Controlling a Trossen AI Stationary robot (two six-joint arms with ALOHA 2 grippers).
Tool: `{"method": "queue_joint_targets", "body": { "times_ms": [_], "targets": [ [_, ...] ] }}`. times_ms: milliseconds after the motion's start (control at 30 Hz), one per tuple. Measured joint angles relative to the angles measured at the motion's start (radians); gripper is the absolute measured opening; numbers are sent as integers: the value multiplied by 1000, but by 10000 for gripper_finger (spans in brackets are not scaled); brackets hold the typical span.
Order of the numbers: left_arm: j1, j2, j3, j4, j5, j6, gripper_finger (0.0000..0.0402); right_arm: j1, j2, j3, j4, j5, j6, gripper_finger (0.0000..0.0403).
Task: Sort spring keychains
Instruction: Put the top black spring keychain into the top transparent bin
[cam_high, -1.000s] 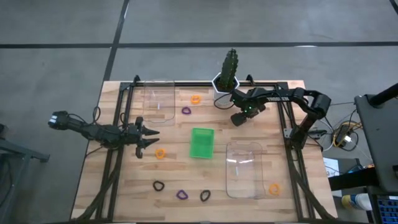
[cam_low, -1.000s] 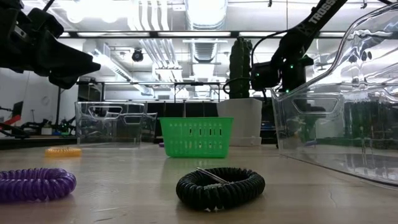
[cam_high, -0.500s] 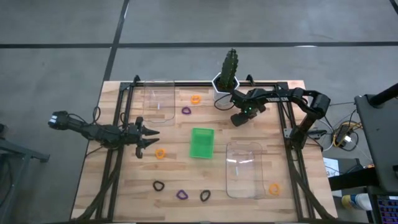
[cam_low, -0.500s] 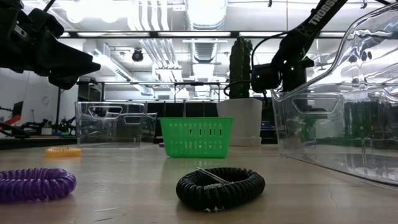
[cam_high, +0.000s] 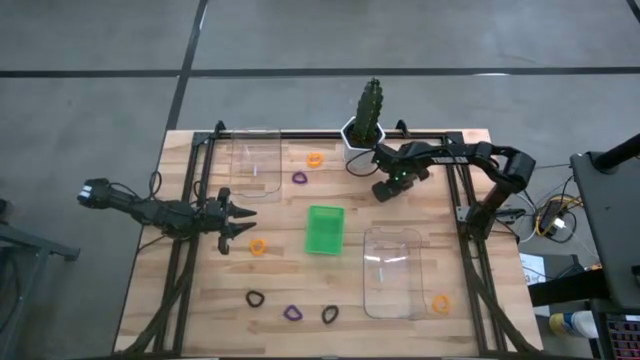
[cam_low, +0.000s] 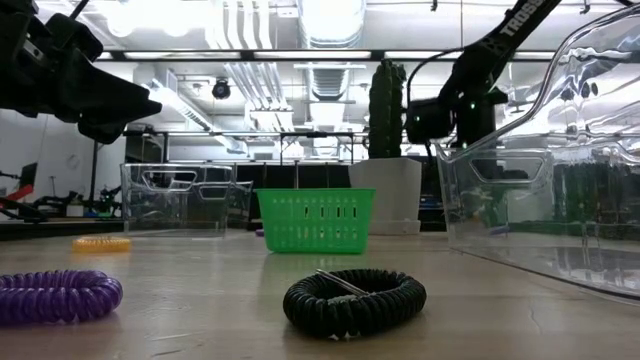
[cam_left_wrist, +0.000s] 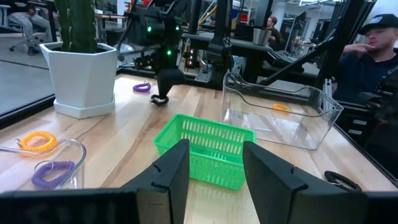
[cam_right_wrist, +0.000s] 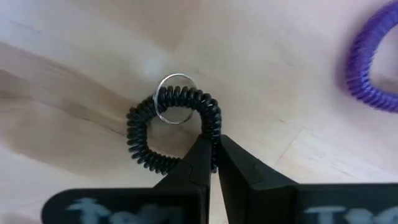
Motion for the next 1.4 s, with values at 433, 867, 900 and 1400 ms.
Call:
{"method": "queue_joint_targets", "body": {
  "times_ms": [433, 867, 900, 1400],
  "targets": [
    [0, 0, 0, 31, -1, -87, 142, 34, -324, 1, 23, -266, -18, 13],
    [0, 0, 0, 110, -1, -430, 142, 176, -597, 1, 454, -781, -37, 13],
    [0, 0, 0, 126, -1, -450, 142, 190, -603, 1, 502, -810, -46, 13],
    [0, 0, 4, 276, -19, -498, 142, 318, -518, 3, 796, -630, -44, 13]
  ]
}}
